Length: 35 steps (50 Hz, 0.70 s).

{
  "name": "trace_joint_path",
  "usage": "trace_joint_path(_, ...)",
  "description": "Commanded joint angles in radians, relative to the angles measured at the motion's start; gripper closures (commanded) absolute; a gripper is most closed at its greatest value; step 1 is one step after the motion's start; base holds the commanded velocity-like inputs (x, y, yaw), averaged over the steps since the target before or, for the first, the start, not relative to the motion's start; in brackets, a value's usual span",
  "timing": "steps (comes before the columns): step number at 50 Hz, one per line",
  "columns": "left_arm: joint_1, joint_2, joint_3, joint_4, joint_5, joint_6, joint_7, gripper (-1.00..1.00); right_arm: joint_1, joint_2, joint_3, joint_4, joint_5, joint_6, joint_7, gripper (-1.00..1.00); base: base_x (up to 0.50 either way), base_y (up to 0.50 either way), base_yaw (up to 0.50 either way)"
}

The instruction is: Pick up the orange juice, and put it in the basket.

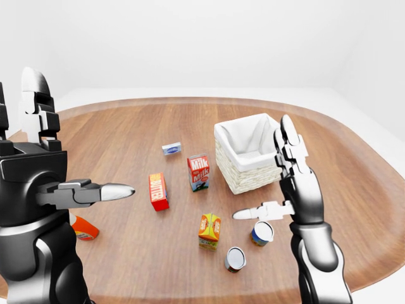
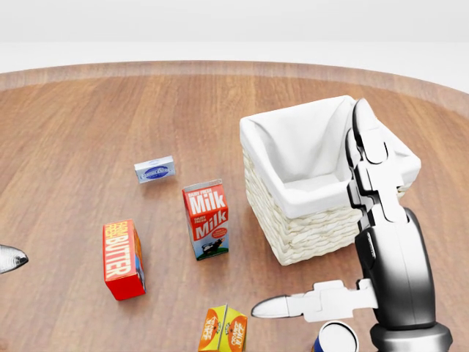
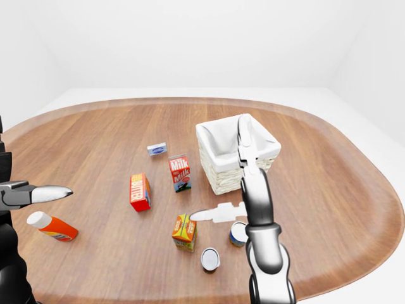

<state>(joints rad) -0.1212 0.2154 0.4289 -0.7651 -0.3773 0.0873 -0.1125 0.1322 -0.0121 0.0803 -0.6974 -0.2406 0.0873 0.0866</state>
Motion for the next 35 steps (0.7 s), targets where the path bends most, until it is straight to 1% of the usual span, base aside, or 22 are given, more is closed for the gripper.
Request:
trace_joint_path(1,0.0,0.0,-0.001,0.002,0.001,0.0,-0.001,-1.0,-0.012,-0.003,0.007,-0.046,-0.05,0.0,0.0,-1.0,0.0,0.0,0.0)
trace_joint_path(10,-0.002,-0.001,-0.009,0.021,0.01,0.0,-0.006,-1.0,-0.005,-0.009,0.075,-0.082,-0.178,0.0,0.03,-1.0,0.0,0.0,0.0)
trace_joint_path(12,-0.002,0.0,-0.011,0.023,0.013,0.0,-0.009,-1.0,0.007,-0.011,0.105,-0.072,-0.215,0.0,0.032,-1.0,0.0,0.0,0.0)
trace_joint_path(15,-0.002,0.0,-0.009,0.019,0.011,0.0,-0.008,-1.0,0.01,-0.012,0.121,-0.069,-0.243,0.0,0.034,-1.0,0.0,0.0,0.0)
trace_joint_path(17,-0.003,-0.001,-0.013,0.026,0.016,0.0,-0.01,-1.0,0.014,-0.015,0.154,-0.072,-0.283,0.0,0.042,-1.0,0.0,0.0,0.0)
trace_joint_path(20,-0.004,-0.001,-0.017,0.036,0.021,0.0,-0.012,-1.0,0.015,-0.018,0.179,-0.066,-0.33,0.0,0.044,-1.0,0.0,0.0,0.0)
trace_joint_path(26,-0.005,-0.001,-0.019,0.042,0.024,0.0,-0.014,-1.0,0.01,-0.013,0.206,-0.059,-0.375,0.0,0.057,-1.0,0.0,0.0,0.0)
trace_joint_path(29,-0.003,-0.002,-0.02,0.042,0.026,0.0,-0.015,-1.0,0.02,-0.017,0.235,-0.051,-0.413,0.0,0.06,-1.0,0.0,0.0,0.0)
trace_joint_path(35,-0.003,-0.003,-0.021,0.042,0.029,0.0,-0.018,-1.0,0.027,-0.018,0.261,-0.036,-0.444,0.0,0.068,-1.0,0.0,0.0,0.0)
